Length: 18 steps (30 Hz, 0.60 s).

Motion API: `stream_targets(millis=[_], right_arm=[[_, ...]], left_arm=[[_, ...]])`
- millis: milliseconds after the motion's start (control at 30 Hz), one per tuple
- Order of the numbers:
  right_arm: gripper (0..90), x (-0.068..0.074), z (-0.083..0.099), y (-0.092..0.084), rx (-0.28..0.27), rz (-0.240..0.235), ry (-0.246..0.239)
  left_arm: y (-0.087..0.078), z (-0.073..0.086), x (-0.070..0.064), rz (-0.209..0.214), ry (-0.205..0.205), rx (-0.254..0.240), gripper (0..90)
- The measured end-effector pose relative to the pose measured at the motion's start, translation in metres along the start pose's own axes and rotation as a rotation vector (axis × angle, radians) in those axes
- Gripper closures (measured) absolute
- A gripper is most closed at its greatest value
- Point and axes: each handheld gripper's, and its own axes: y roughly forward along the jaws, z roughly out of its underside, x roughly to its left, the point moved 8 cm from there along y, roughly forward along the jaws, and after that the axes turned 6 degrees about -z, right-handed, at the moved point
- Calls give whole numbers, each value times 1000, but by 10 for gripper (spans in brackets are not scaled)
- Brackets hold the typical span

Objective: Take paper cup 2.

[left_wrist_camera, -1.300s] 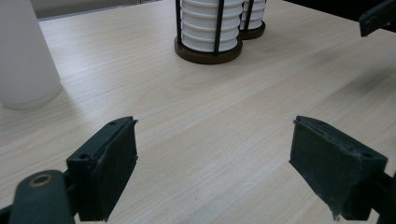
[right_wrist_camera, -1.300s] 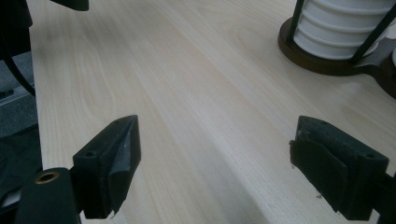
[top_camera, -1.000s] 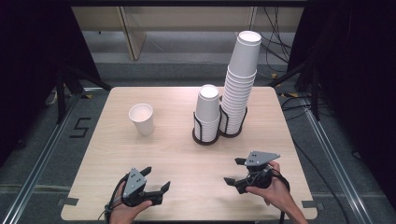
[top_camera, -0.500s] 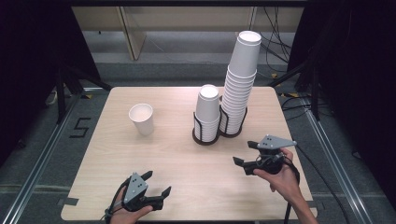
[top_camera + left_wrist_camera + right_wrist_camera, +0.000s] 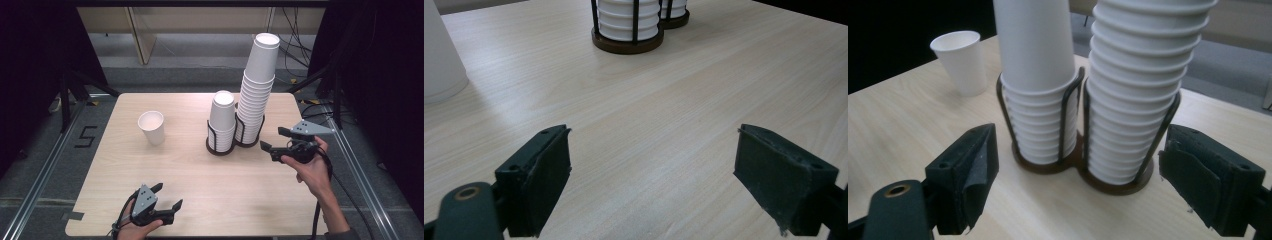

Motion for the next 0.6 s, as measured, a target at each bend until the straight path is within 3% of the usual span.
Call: stream_targets(millis=[267, 300, 467, 567, 600], right_arm=[[160, -16, -26, -5, -35, 23, 25], [160, -19, -30, -6, -45, 36, 9], [160, -22, -41, -7, -55, 34, 32], [159, -27, -53, -9, -73, 51, -1], [159, -26, -55, -10, -65, 51, 21]], left_arm=[[1, 2, 0, 10, 3, 6, 142], [1, 2, -1, 11, 1, 6, 142], [2, 2, -1, 9, 5, 5, 142], [2, 1, -1, 9, 6, 6, 142], [2, 1, -1, 9, 5, 5, 142]])
